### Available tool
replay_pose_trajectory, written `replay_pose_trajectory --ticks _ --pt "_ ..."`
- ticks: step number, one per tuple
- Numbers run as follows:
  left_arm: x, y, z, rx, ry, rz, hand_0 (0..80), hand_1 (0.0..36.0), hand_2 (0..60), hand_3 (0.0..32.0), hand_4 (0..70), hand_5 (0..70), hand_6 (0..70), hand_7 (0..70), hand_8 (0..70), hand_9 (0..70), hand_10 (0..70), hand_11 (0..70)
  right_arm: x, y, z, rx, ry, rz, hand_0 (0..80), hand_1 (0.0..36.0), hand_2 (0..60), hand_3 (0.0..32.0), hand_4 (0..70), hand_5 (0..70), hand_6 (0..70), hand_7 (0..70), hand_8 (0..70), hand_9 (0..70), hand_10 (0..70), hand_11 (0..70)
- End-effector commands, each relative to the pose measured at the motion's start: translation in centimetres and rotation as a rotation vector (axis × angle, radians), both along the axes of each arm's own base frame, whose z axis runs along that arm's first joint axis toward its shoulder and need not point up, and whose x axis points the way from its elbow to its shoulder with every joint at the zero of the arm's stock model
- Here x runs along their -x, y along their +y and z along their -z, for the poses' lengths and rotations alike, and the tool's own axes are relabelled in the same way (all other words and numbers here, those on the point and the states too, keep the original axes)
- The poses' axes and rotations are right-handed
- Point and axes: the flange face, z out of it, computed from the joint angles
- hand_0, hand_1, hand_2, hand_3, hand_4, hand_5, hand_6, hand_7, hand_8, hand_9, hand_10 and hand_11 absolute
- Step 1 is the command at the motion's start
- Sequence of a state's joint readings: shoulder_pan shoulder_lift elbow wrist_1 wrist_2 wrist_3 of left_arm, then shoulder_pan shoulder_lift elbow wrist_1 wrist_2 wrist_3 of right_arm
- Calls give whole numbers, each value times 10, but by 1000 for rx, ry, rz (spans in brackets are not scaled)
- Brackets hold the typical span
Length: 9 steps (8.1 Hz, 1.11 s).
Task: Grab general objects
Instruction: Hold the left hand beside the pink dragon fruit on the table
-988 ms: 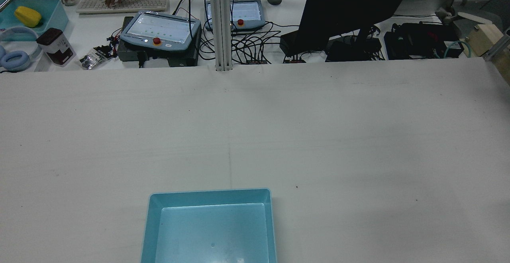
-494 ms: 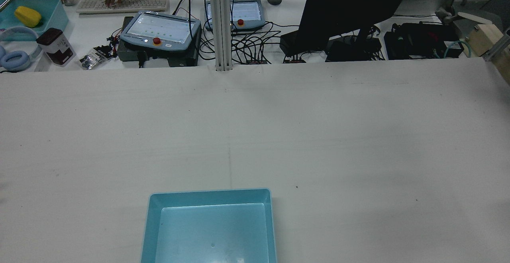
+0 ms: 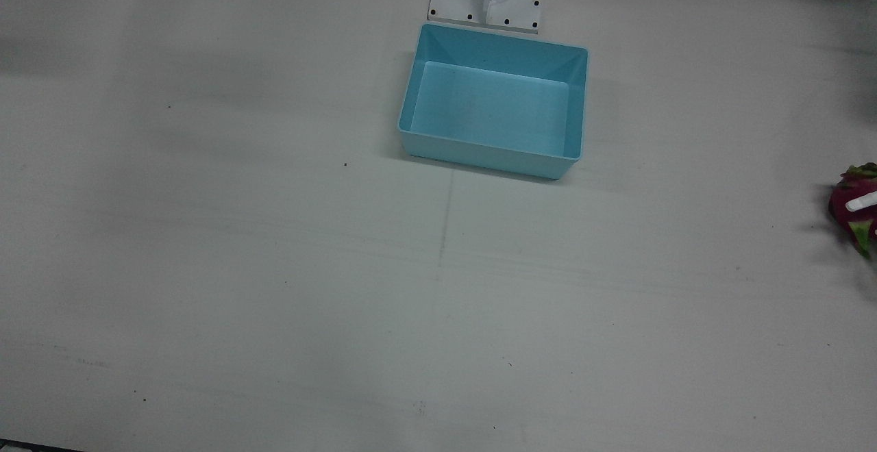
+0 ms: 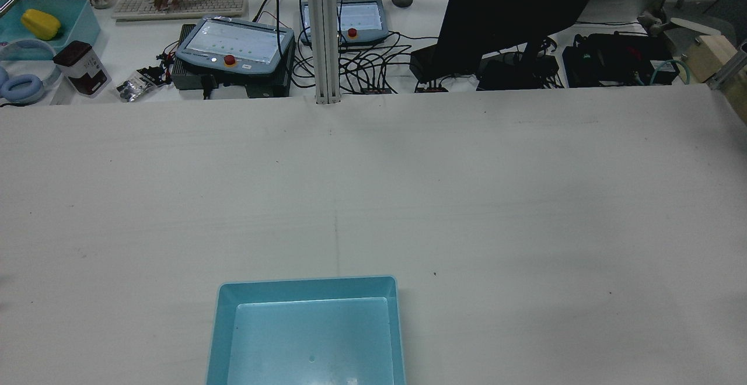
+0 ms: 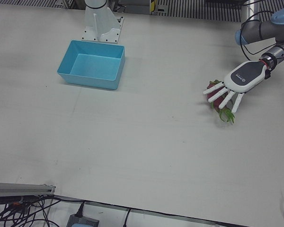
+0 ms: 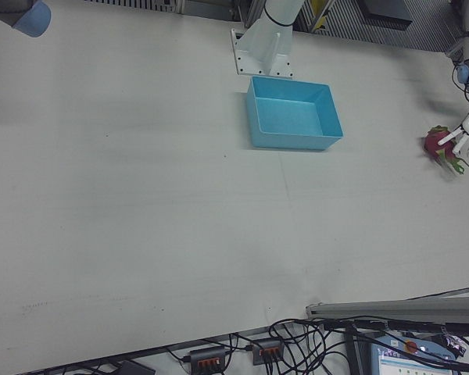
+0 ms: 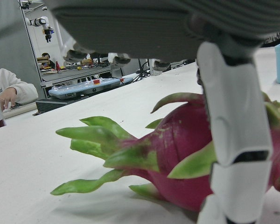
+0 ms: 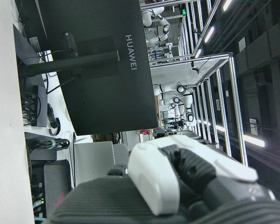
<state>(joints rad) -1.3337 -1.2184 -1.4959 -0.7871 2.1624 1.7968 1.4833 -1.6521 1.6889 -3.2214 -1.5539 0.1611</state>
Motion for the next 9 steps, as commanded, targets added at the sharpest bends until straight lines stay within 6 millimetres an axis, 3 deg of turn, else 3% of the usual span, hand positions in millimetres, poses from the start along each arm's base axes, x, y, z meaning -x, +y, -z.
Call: replay_pose_trajectory --ticks 1,2,5,7,9 --pt "-5 -4 2 -3 -13 -25 572 278 174 320 0 0 0 0 0 0 0 18 0 0 0 0 0 0 0 0 0 0 0 0 0 0 0 0 0 0" --pt "-6 -6 3 -5 -13 -28 602 304 198 320 0 0 0 0 0 0 0 24 0 0 0 0 0 0 0 0 0 0 0 0 0 0 0 0 0 0" --pt "-6 -5 1 10 -17 -30 632 320 203 320 0 0 0 0 0 0 0 23 0 0 0 0 0 0 0 0 0 0 0 0 0 0 0 0 0 0" --pt "-7 -10 6 -20 -10 -30 639 326 212 304 0 0 0 0 0 0 0 27 0 0 0 0 0 0 0 0 0 0 0 0 0 0 0 0 0 0" --pt "-9 -15 9 -30 -11 -30 635 320 197 320 0 0 0 0 0 0 0 27 0 0 0 0 0 0 0 0 0 0 0 0 0 0 0 0 0 0"
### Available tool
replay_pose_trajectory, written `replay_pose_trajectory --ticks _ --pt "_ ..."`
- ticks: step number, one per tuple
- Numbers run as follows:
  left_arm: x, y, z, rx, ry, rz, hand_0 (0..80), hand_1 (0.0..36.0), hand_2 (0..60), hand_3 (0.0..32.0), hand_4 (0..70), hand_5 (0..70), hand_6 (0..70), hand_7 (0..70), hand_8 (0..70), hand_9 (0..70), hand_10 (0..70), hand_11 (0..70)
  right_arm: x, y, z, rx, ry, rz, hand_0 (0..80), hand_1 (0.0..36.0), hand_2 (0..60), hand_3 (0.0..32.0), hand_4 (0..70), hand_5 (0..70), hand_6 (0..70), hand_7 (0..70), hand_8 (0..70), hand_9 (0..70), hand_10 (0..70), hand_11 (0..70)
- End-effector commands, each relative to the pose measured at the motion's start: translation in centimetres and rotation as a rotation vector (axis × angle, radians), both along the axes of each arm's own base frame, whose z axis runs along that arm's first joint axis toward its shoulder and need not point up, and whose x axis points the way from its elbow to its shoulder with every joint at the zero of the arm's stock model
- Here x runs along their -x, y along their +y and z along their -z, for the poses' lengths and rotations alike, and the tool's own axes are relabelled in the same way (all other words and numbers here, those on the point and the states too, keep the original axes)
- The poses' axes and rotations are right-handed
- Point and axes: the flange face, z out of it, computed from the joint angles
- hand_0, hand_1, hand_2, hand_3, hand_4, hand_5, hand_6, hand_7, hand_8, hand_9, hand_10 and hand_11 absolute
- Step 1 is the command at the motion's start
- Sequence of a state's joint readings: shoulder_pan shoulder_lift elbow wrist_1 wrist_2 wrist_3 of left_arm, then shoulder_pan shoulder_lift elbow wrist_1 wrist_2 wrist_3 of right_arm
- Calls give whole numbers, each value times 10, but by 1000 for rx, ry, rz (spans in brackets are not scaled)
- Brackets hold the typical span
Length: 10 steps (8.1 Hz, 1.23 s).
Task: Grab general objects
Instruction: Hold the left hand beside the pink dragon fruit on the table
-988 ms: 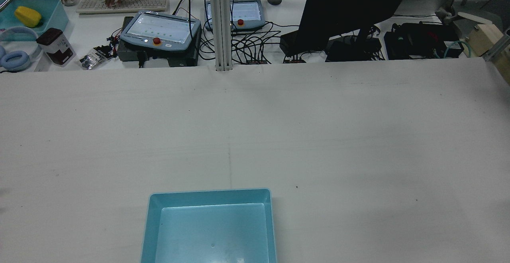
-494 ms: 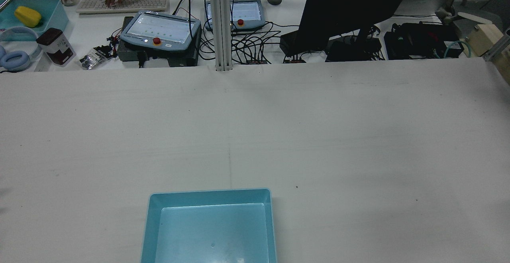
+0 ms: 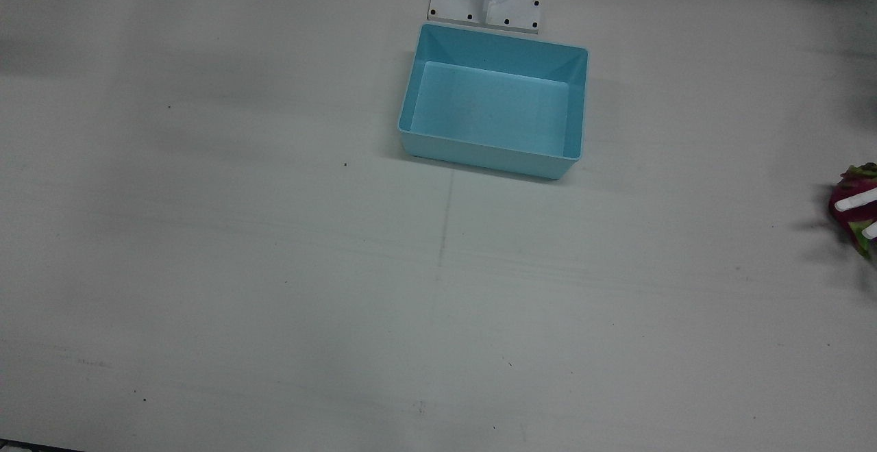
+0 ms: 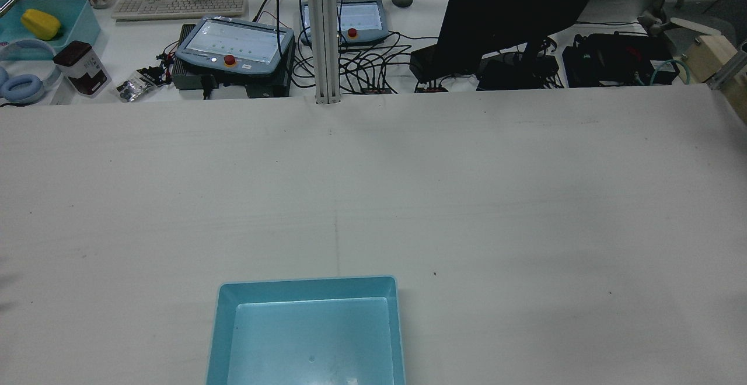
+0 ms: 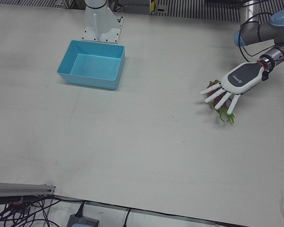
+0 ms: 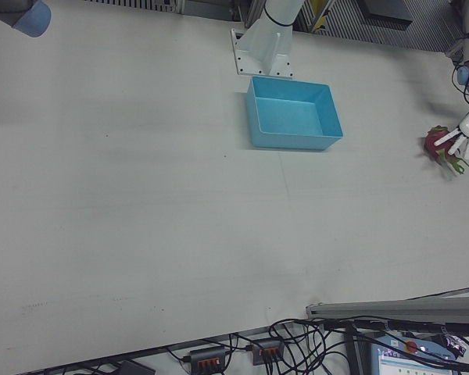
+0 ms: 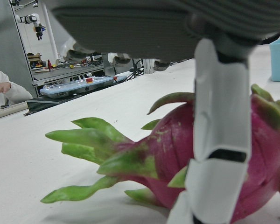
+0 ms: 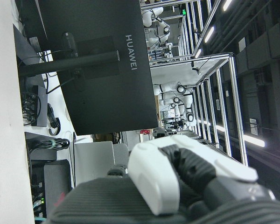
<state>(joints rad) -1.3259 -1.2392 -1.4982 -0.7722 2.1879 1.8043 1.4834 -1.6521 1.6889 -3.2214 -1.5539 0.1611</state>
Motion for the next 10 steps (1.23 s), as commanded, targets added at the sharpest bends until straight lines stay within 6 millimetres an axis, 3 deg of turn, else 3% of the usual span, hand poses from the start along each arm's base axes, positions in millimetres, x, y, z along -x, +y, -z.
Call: replay_pose_trajectory --ticks 1,2,3,4,5,6,7,8,9,10 --pt "-1 -4 2 -14 0 0 603 292 164 294 0 0 0 0 0 0 0 28 0 0 0 0 0 0 0 0 0 0 0 0 0 0 0 0 0 0" --pt "-1 -4 2 -18 -4 2 600 290 168 266 4 0 0 0 0 0 7 42 0 0 0 0 0 0 0 0 0 0 0 0 0 0 0 0 0 0" --pt "-1 -4 2 -20 -5 2 590 278 166 164 44 0 0 38 0 0 21 61 0 0 0 0 0 0 0 0 0 0 0 0 0 0 0 0 0 0" --pt "-1 -3 1 -18 -5 2 583 274 178 94 64 0 0 75 0 1 33 77 0 0 0 0 0 0 0 0 0 0 0 0 0 0 0 0 0 0" --pt "-1 -3 0 -18 -5 2 578 274 192 24 57 67 0 105 0 7 44 93 0 0 0 0 0 0 0 0 0 0 0 0 0 0 0 0 0 0" --pt "-1 -3 0 -24 -10 4 574 269 191 0 18 413 2 134 0 12 56 111 0 0 0 0 0 0 0 0 0 0 0 0 0 0 0 0 0 0" --pt "-1 -3 -1 -22 -10 4 568 265 200 0 2 700 13 165 0 19 73 135 0 0 0 0 0 0 0 0 0 0 0 0 0 0 0 0 0 0" --pt "-1 -2 -1 -22 -10 4 561 259 210 0 0 700 48 284 0 42 116 196 0 0 0 0 0 0 0 0 0 0 0 0 0 0 0 0 0 0" --pt "-1 -2 -2 -21 -9 4 553 243 214 0 0 700 115 489 23 116 197 312 0 0 0 0 0 0 0 0 0 0 0 0 0 0 0 0 0 0" --pt "-2 -2 -2 -21 -9 1 537 224 218 0 9 700 134 517 59 167 246 382 0 0 0 0 0 0 0 0 0 0 0 0 0 0 0 0 0 0"
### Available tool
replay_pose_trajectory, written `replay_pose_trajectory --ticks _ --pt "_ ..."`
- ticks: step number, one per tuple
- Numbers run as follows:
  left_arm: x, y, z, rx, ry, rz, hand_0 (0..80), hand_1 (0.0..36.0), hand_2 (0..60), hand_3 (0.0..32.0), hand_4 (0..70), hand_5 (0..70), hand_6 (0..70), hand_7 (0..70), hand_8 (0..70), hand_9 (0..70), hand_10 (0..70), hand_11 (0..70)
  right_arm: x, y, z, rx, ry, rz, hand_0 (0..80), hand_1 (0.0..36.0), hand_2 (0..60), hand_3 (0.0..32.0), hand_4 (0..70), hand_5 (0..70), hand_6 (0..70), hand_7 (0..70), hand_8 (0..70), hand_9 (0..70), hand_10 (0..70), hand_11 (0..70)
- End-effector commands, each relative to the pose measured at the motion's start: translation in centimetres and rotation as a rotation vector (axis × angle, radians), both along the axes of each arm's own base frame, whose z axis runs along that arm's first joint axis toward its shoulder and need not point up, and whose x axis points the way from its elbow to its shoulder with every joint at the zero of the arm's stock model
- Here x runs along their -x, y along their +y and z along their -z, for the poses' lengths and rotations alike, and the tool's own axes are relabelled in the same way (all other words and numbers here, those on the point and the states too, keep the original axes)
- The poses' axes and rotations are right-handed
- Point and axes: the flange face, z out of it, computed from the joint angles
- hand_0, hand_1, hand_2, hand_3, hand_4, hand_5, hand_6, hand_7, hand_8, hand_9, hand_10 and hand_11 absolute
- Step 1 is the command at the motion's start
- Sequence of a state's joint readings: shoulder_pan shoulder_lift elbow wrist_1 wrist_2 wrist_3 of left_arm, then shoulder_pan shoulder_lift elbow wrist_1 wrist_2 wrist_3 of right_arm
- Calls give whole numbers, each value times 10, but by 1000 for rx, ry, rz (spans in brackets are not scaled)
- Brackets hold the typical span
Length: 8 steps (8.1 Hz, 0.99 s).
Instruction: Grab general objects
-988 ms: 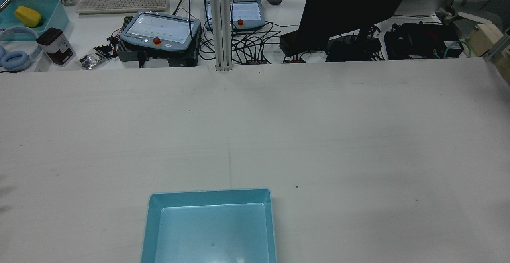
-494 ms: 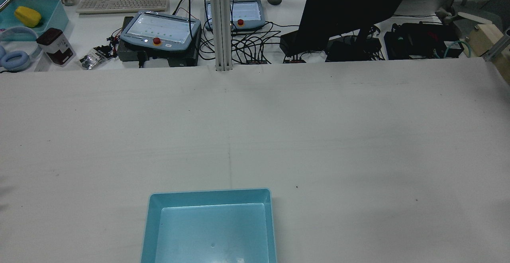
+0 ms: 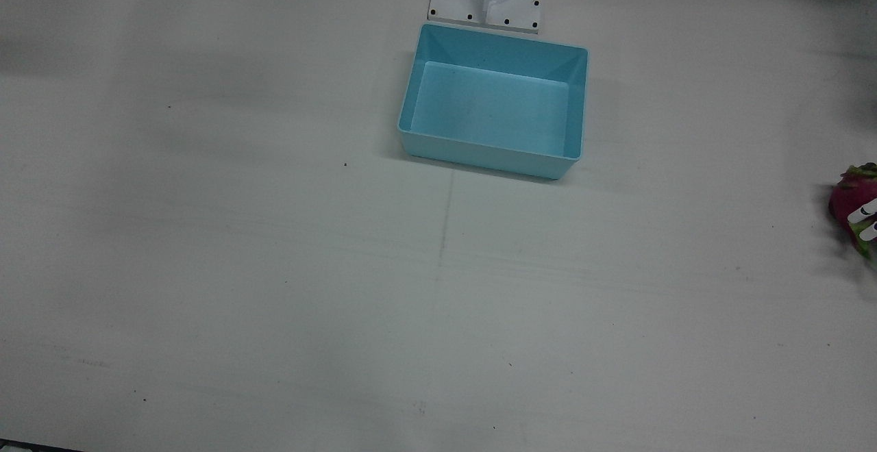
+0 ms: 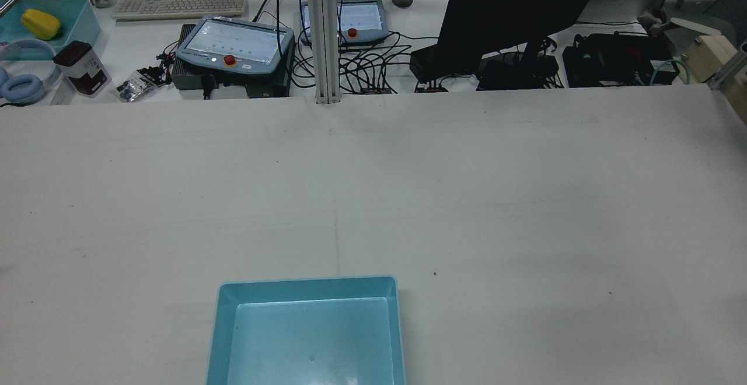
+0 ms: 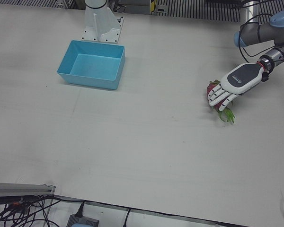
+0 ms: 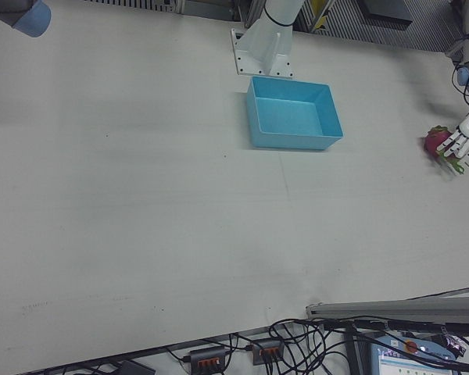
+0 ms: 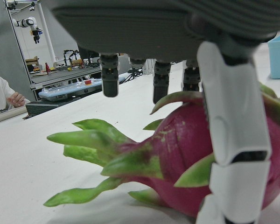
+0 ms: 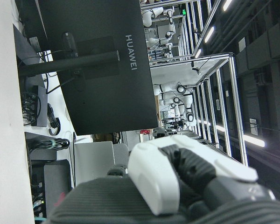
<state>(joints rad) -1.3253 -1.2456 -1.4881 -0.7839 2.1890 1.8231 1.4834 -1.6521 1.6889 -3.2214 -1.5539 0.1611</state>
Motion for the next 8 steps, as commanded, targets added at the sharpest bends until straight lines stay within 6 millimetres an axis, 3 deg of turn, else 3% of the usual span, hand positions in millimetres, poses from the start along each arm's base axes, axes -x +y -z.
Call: replay_pose_trajectory --ticks 1,2,3,4,5,6,7,8 --pt "-4 1 -1 -6 0 -10 535 218 211 0 19 700 122 456 48 143 261 402 0 0 0 0 -2 0 0 0 0 0 0 0 0 0 0 0 0 0" --pt "-3 3 -7 -8 0 -12 535 218 204 0 24 700 110 413 38 123 275 419 0 0 0 0 0 0 0 0 0 0 0 0 0 0 0 0 0 0" --pt "-3 4 -8 -13 -5 -7 550 245 222 0 7 700 48 228 0 32 131 216 0 -1 1 -2 0 0 0 0 0 0 0 0 0 0 0 0 0 0" --pt "-3 3 -7 -27 -13 -1 582 274 232 0 2 700 54 274 0 40 114 194 0 0 0 0 0 0 0 0 0 0 0 0 0 0 0 0 0 0" --pt "-2 2 -7 -28 -10 11 589 280 246 0 2 700 74 343 6 66 143 237 0 0 0 0 0 0 0 0 0 0 0 0 0 0 0 0 0 0" --pt "-1 5 -9 -22 -12 14 603 273 222 0 11 700 173 667 84 219 327 491 0 0 0 0 0 0 0 0 0 0 0 0 0 0 0 0 0 0" --pt "0 4 -8 -23 -8 23 539 188 190 0 64 700 256 700 228 334 487 700 0 0 0 0 0 0 0 0 0 0 0 0 0 0 0 0 0 0" --pt "0 3 -7 -25 -6 27 487 117 186 0 131 700 308 700 332 409 554 700 0 0 0 0 0 0 0 0 0 0 0 0 0 0 0 0 0 0"
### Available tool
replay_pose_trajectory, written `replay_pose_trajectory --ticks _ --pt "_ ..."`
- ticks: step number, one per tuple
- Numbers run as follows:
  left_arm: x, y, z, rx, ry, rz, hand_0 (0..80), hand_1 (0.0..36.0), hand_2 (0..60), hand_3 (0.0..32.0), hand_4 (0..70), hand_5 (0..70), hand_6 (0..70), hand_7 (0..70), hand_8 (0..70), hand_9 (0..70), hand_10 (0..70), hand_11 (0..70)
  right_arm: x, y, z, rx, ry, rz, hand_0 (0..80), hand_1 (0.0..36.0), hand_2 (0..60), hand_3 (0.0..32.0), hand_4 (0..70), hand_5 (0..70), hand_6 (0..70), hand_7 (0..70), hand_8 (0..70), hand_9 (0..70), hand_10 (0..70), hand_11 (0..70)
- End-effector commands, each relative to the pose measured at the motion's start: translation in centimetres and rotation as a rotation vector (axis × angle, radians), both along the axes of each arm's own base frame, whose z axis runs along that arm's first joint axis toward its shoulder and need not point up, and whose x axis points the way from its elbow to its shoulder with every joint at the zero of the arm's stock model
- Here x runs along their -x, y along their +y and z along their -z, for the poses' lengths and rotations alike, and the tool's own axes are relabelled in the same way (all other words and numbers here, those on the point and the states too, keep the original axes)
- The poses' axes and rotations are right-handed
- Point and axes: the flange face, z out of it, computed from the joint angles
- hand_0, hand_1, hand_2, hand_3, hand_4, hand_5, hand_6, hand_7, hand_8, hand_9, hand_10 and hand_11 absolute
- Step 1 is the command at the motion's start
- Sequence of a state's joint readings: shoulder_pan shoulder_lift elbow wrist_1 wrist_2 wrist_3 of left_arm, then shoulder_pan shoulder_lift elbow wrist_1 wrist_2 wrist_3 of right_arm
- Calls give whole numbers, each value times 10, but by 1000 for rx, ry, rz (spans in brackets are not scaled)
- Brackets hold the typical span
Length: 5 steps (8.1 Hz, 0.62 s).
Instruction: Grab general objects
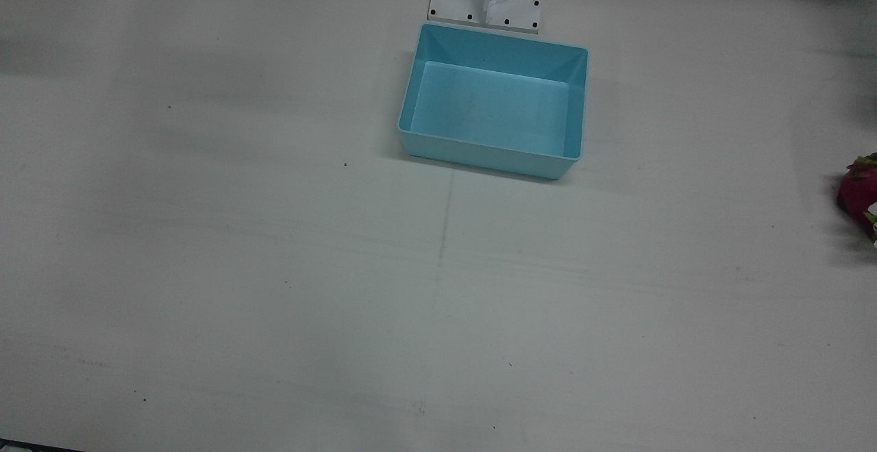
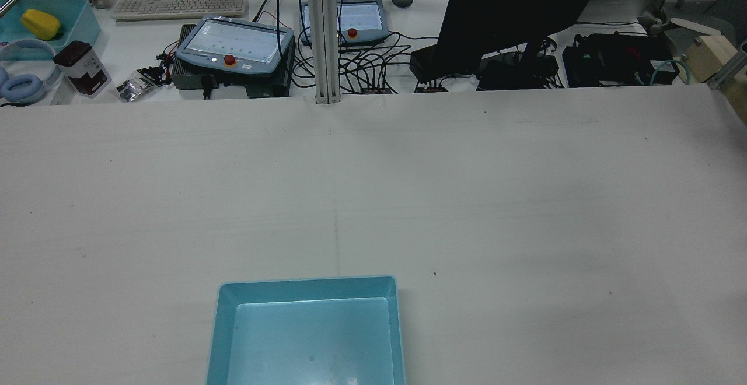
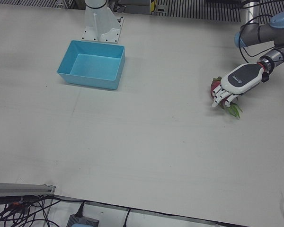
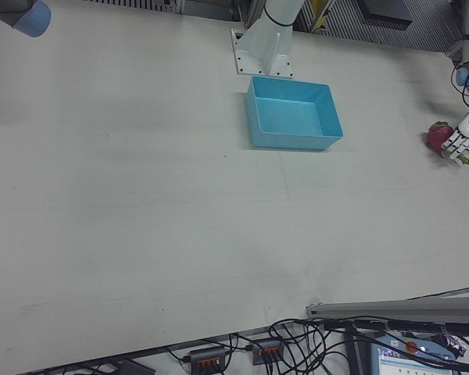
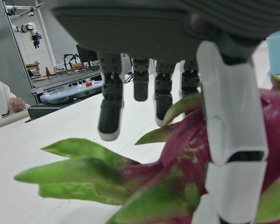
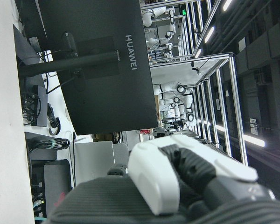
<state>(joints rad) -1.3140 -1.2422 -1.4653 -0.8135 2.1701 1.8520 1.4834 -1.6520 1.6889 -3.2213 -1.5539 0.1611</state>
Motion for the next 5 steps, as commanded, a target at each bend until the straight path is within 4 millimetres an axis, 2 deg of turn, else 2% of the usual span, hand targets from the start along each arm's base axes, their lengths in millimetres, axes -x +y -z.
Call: replay_pose_trajectory --ticks 1,2,3,4,5 --pt "2 -1 0 4 10 29 453 50 248 0 269 700 422 700 501 557 700 700 0 0 0 0 0 0 0 0 0 0 0 0 0 0 0 0 0 0" --pt "3 0 -1 8 10 28 430 32 304 0 339 700 504 700 575 648 700 700 0 0 0 0 0 0 0 0 0 0 0 0 0 0 0 0 0 0" --pt "5 3 -3 11 13 30 435 16 313 0 408 700 598 700 652 700 700 700 0 0 0 0 0 0 0 0 0 0 0 0 0 0 0 0 0 0" --pt "6 5 -3 6 19 31 422 0 302 0 492 700 700 700 700 700 700 700 0 0 0 0 0 0 0 0 0 0 0 0 0 0 0 0 0 0" --pt "9 15 -6 -2 26 31 412 0 356 0 549 700 700 700 700 700 700 700 0 0 0 0 0 0 0 0 0 0 0 0 0 0 0 0 0 0"
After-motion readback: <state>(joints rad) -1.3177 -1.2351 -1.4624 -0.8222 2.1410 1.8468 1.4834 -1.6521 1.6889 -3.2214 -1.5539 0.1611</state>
